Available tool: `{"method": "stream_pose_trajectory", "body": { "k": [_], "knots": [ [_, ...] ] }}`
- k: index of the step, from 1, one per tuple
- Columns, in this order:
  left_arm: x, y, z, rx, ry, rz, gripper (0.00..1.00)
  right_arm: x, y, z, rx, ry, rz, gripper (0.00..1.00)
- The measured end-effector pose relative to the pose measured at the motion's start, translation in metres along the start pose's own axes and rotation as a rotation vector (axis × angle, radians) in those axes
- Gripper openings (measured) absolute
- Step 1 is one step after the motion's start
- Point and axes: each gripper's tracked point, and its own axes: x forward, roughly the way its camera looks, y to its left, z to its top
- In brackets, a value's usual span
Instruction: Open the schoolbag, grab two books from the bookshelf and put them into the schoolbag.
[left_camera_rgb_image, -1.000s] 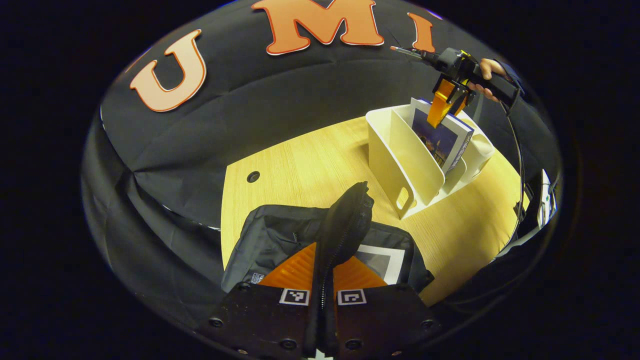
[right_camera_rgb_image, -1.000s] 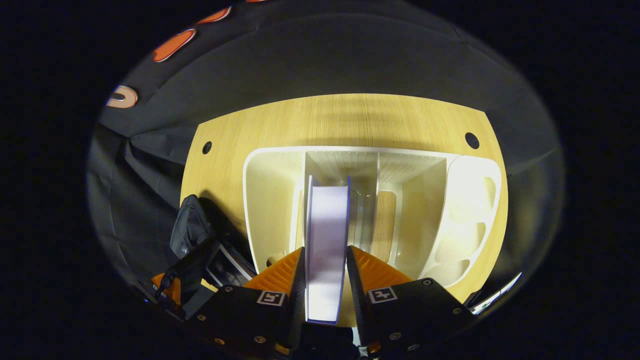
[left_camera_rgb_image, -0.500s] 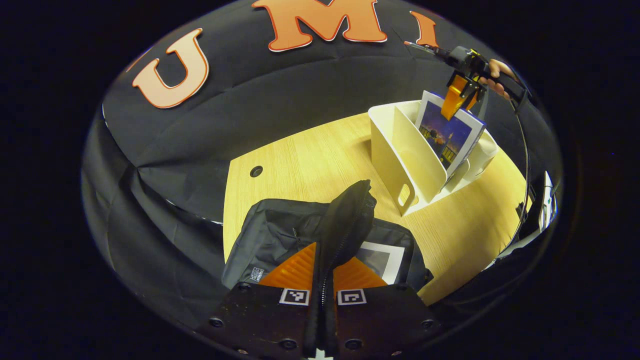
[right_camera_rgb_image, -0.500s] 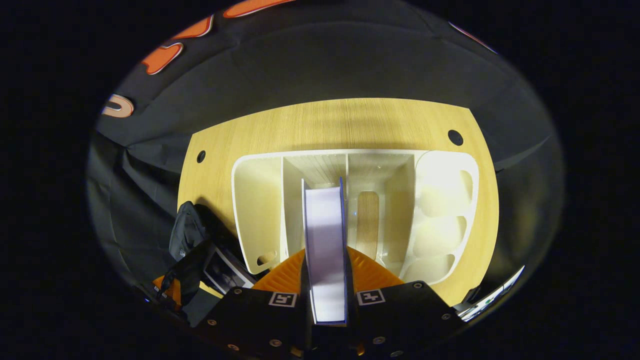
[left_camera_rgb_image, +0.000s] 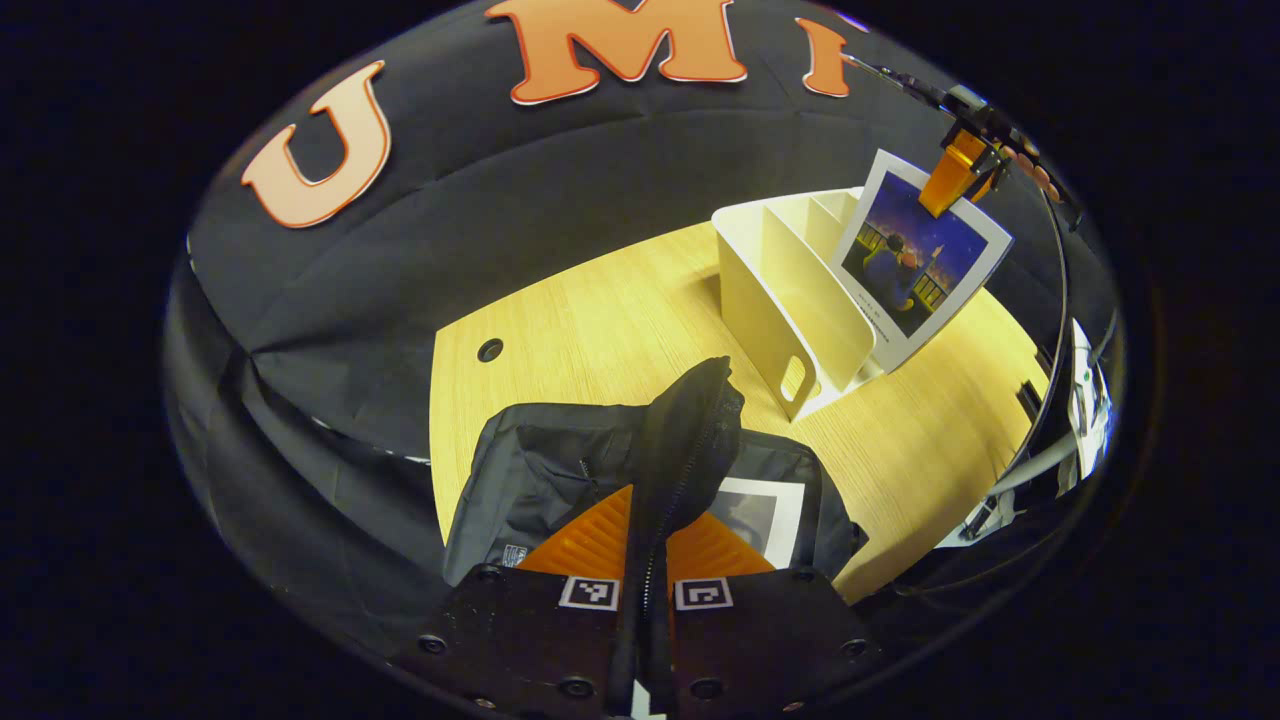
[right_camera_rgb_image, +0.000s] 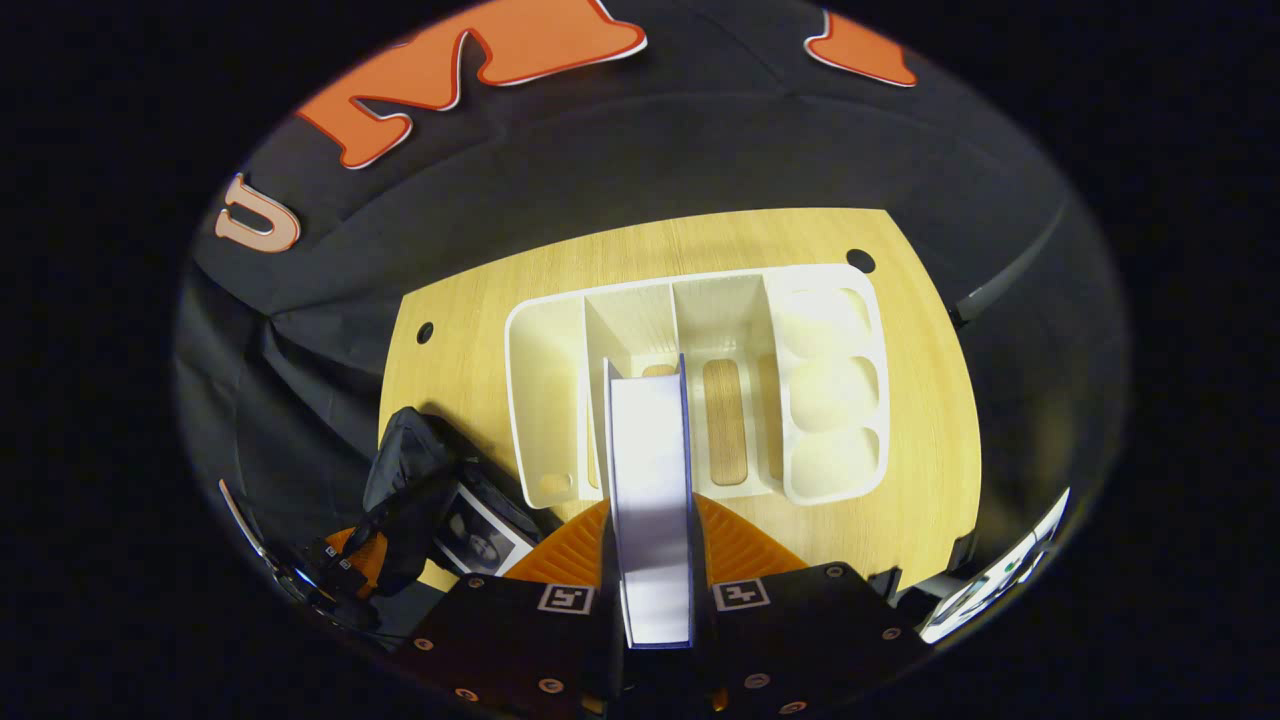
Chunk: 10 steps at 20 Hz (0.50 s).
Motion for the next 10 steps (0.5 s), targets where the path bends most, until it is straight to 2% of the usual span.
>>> {"method": "stream_pose_trajectory", "body": {
  "k": [5, 10],
  "knots": [
    [-0.004, 0.009, -0.006, 0.093, -0.035, -0.074, 0.06, -0.038, 0.011, -0.042, 0.097, -0.059, -0.014, 0.29],
    [-0.004, 0.015, -0.014, 0.135, -0.068, -0.144, 0.07, -0.068, 0.027, -0.093, 0.176, -0.109, -0.014, 0.28]
  ]
}}
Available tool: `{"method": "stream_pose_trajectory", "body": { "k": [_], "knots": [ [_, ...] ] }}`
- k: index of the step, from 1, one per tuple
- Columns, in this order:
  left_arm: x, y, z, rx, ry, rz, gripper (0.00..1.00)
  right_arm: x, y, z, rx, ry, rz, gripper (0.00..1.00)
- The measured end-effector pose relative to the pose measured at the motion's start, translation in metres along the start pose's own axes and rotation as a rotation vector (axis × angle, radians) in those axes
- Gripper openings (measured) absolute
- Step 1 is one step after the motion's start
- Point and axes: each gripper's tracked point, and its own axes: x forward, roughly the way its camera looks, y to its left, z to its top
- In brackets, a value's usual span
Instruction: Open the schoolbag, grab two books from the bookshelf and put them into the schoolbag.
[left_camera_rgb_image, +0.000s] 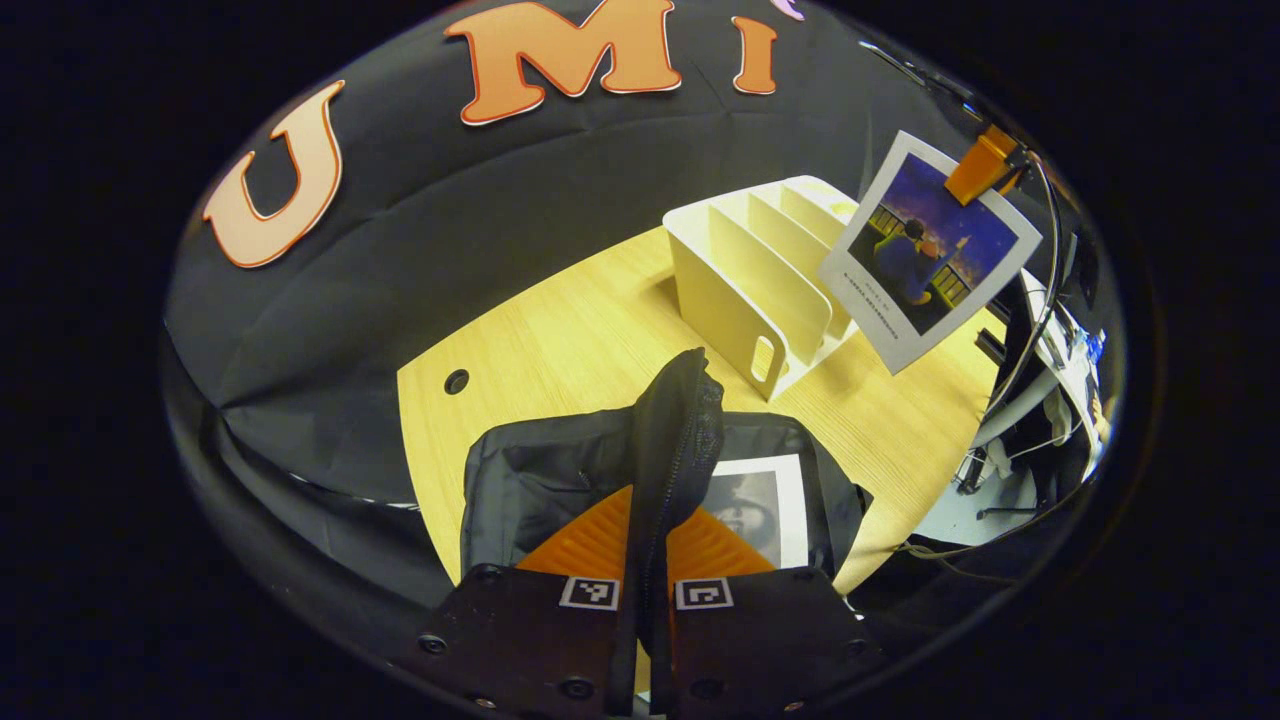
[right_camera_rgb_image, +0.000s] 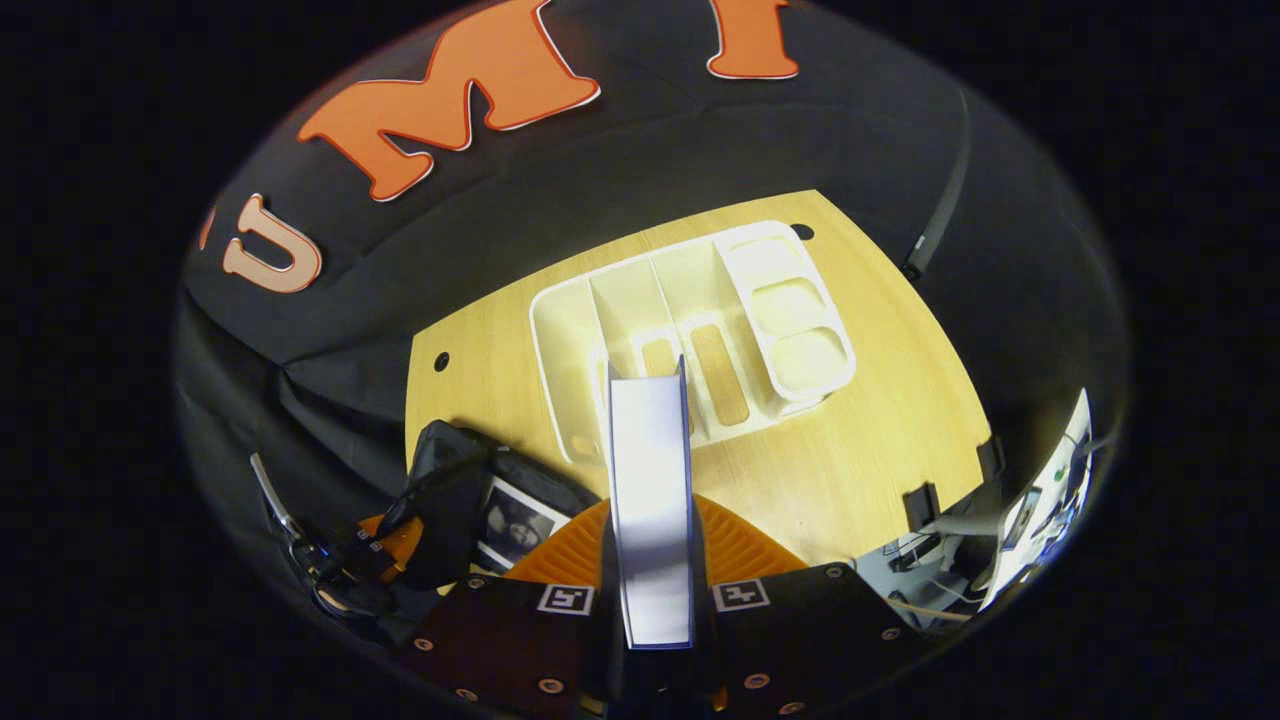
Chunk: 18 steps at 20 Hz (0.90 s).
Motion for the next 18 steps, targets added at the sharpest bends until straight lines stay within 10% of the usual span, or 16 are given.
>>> {"method": "stream_pose_trajectory", "body": {
  "k": [18],
  "knots": [
    [-0.01, 0.019, 0.012, -0.001, -0.063, -0.126, 0.06, -0.017, 0.111, -0.085, 0.114, -0.074, 0.299, 0.28]
  ]
}}
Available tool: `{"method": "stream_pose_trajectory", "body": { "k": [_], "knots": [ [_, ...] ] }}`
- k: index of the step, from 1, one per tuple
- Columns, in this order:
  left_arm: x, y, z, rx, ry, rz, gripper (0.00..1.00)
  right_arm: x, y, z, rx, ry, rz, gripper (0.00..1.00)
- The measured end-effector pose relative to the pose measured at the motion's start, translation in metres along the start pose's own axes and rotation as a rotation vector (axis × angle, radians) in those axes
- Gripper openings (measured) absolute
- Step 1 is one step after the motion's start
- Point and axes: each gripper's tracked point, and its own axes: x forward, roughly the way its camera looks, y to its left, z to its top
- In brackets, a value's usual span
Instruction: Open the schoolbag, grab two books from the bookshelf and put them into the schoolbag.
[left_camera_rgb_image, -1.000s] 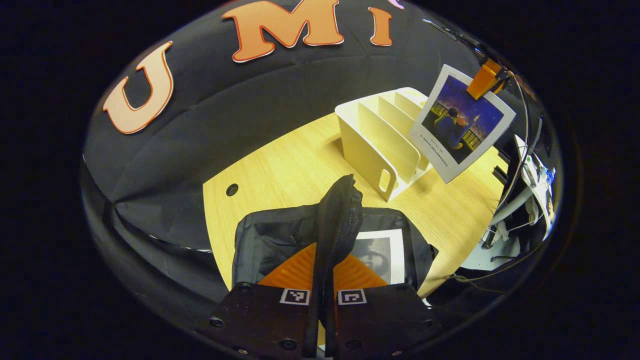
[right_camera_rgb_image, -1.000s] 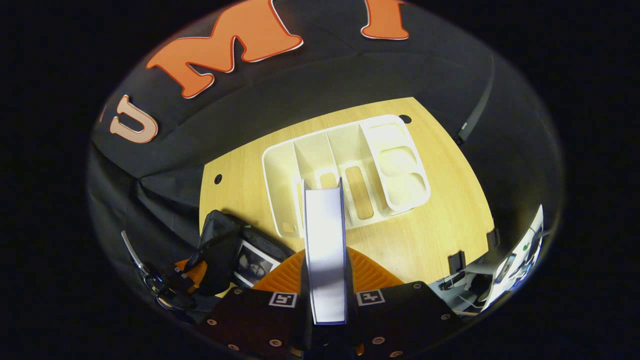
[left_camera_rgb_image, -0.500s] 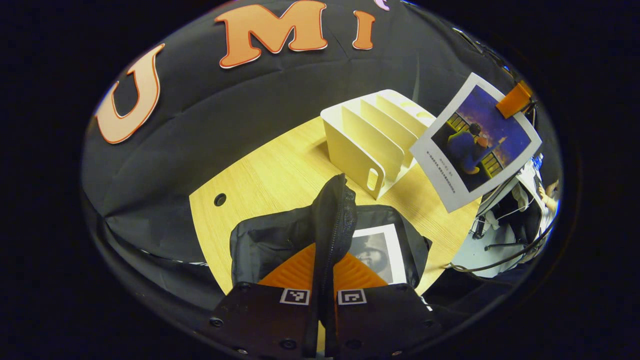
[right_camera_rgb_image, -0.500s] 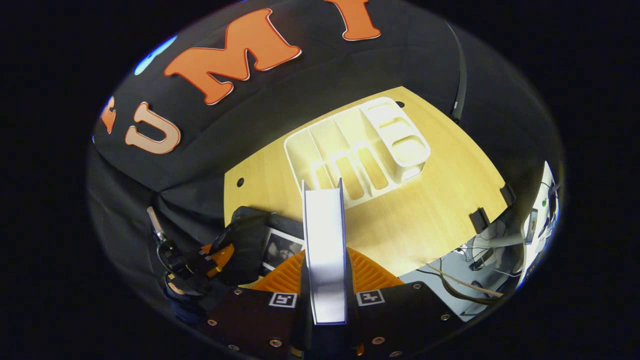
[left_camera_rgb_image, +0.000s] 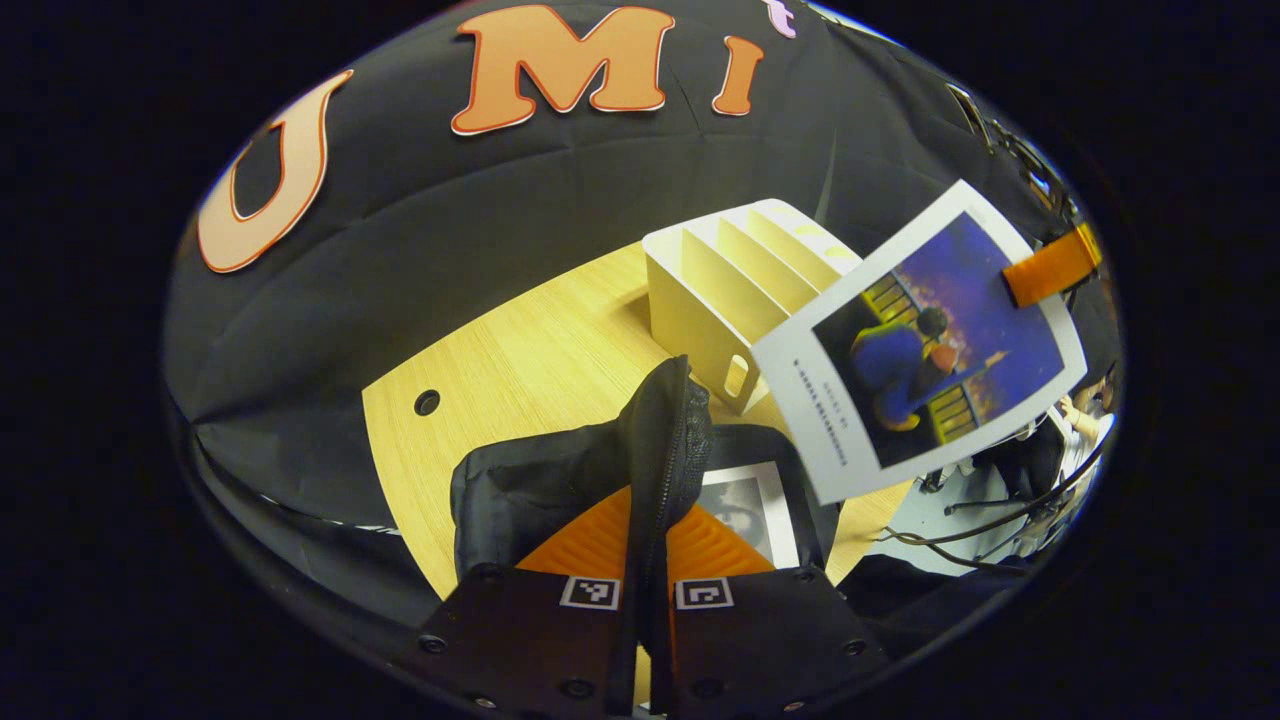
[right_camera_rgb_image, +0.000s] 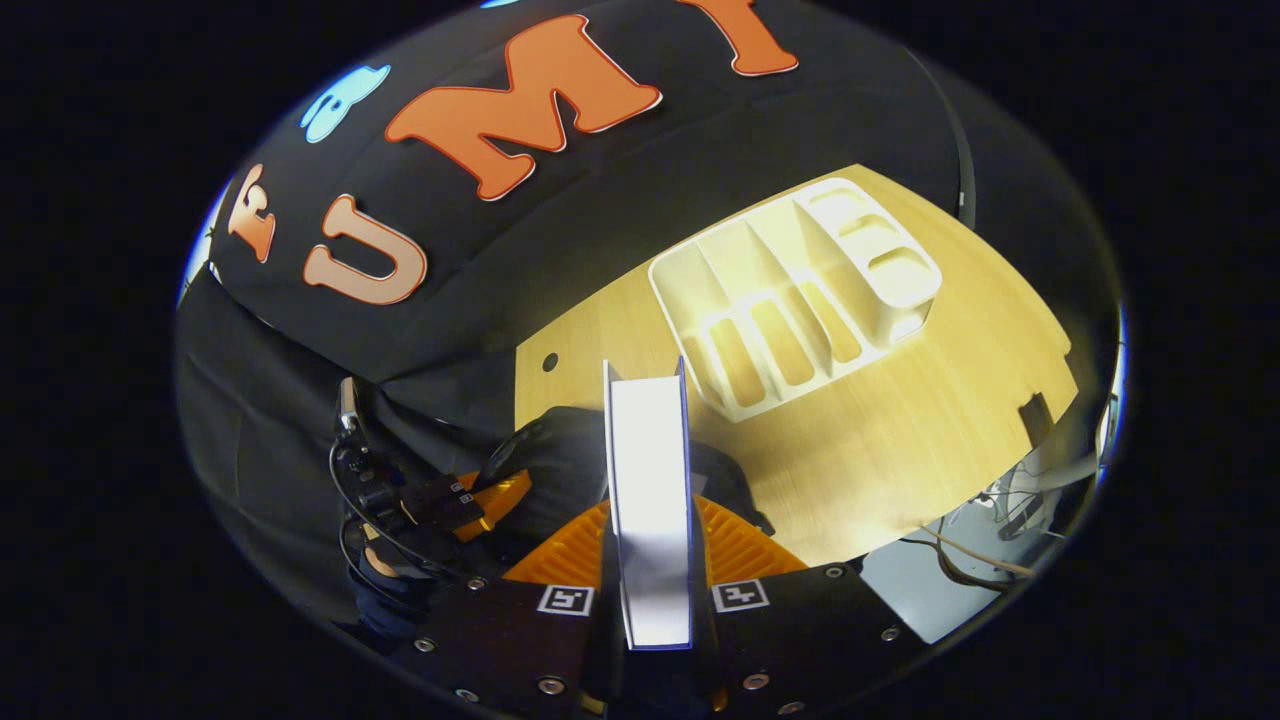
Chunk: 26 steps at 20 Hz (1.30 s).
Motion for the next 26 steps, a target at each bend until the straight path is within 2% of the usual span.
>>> {"method": "stream_pose_trajectory", "body": {
  "k": [5, 9, 16, 21, 26],
  "knots": [
    [-0.002, -0.001, 0.006, 0.012, -0.016, -0.005, 0.06, 0.029, 0.007, -0.019, 0.039, -0.018, 0.091, 0.28],
    [-0.012, -0.004, 0.019, -0.001, -0.047, -0.014, 0.05, 0.064, 0.0, -0.039, 0.073, -0.017, 0.131, 0.28],
    [-0.013, -0.006, 0.024, -0.022, -0.068, -0.018, 0.05, 0.122, 0.003, -0.069, 0.251, 0.016, 0.255, 0.28],
    [-0.014, -0.017, 0.026, -0.034, -0.073, -0.038, 0.05, 0.163, 0.019, -0.084, 0.363, 0.008, 0.296, 0.28],
    [-0.013, -0.031, 0.032, -0.004, -0.084, -0.039, 0.05, 0.197, 0.025, -0.101, 0.397, 0.024, 0.298, 0.29]
  ]
}}
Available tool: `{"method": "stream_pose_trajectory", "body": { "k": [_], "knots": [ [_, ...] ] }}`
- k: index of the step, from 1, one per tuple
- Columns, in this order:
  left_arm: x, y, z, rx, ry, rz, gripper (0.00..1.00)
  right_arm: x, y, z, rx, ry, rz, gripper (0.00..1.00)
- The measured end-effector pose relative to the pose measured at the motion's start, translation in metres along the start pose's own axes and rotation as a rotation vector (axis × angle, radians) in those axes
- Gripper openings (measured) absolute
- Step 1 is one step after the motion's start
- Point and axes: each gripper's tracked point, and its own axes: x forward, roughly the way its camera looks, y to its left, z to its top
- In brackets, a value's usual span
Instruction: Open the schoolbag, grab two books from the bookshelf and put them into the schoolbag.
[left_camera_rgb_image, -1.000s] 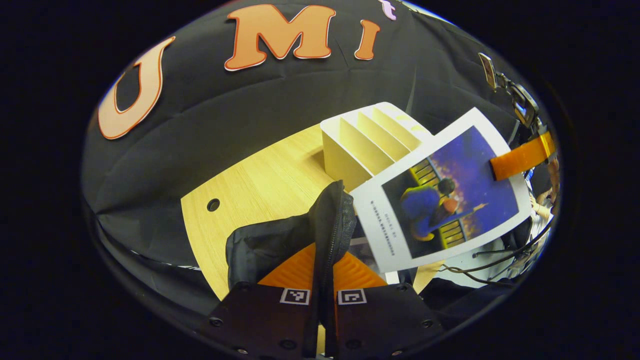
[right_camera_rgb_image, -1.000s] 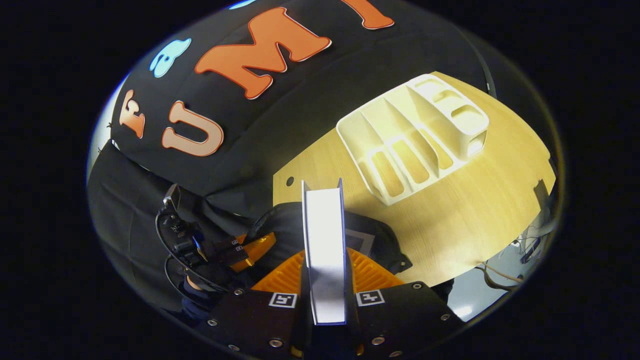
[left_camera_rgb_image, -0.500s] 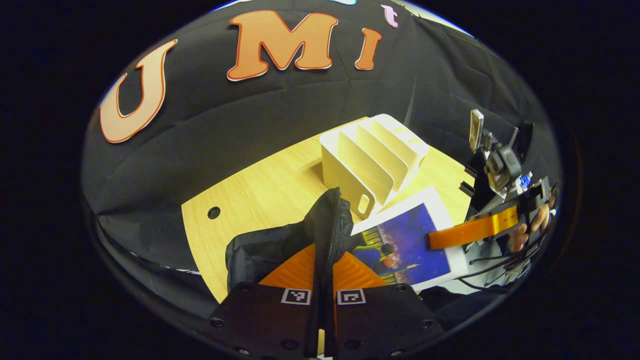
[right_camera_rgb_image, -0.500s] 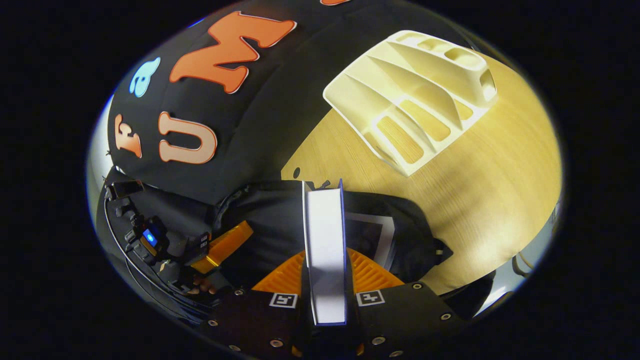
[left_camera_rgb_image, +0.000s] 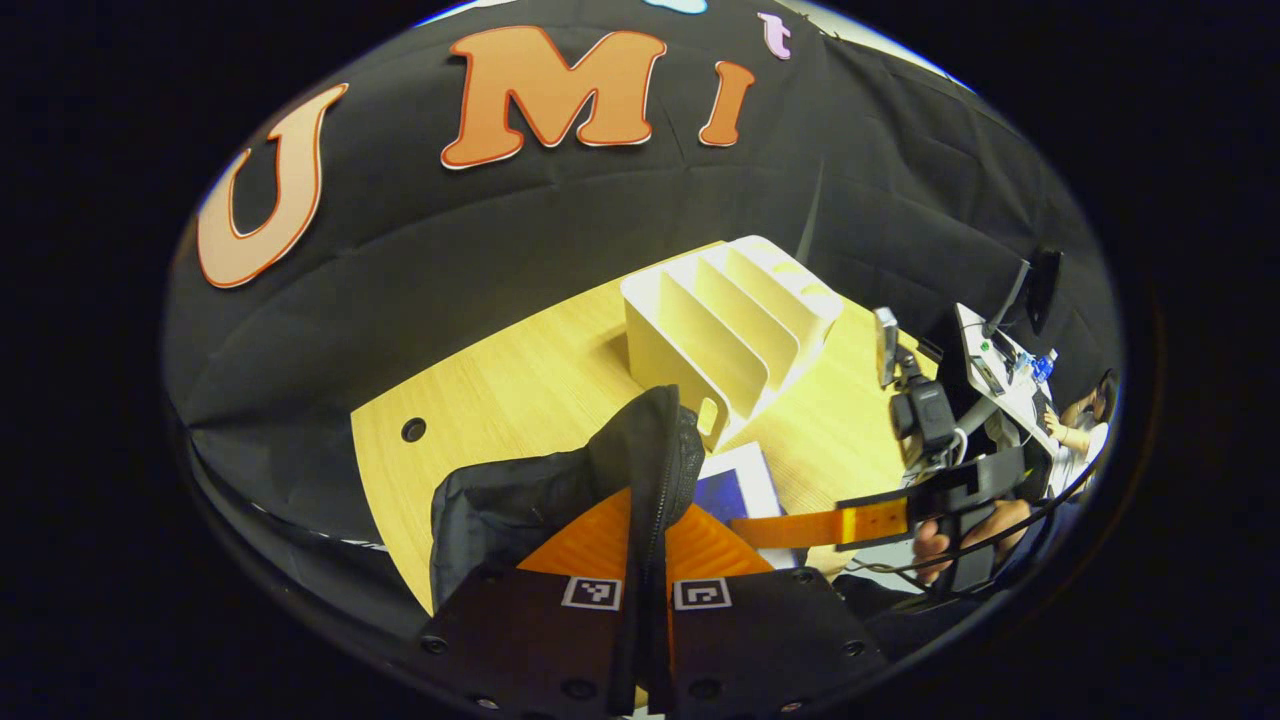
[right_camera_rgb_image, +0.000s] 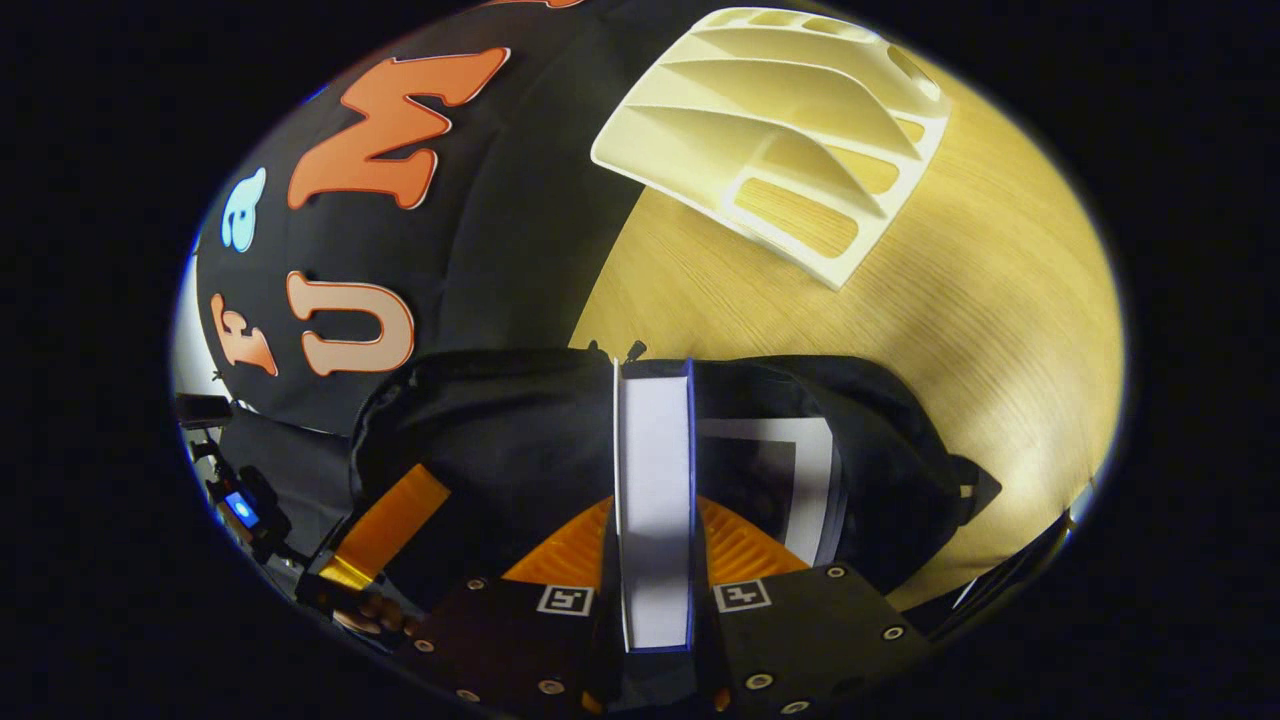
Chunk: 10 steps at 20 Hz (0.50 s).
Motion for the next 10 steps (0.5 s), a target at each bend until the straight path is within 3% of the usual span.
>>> {"method": "stream_pose_trajectory", "body": {
  "k": [2, 7, 10],
  "knots": [
    [0.004, -0.005, -0.002, 0.002, -0.001, -0.002, 0.05, 0.01, 0.0, -0.018, -0.009, 0.06, -0.003, 0.33],
    [0.015, -0.01, -0.001, -0.018, -0.009, 0.011, 0.05, 0.036, -0.012, -0.05, -0.064, 0.196, -0.093, 0.44],
    [0.016, -0.004, -0.001, -0.043, -0.022, 0.037, 0.05, 0.035, -0.016, -0.066, -0.178, 0.296, -0.141, 0.55]
  ]
}}
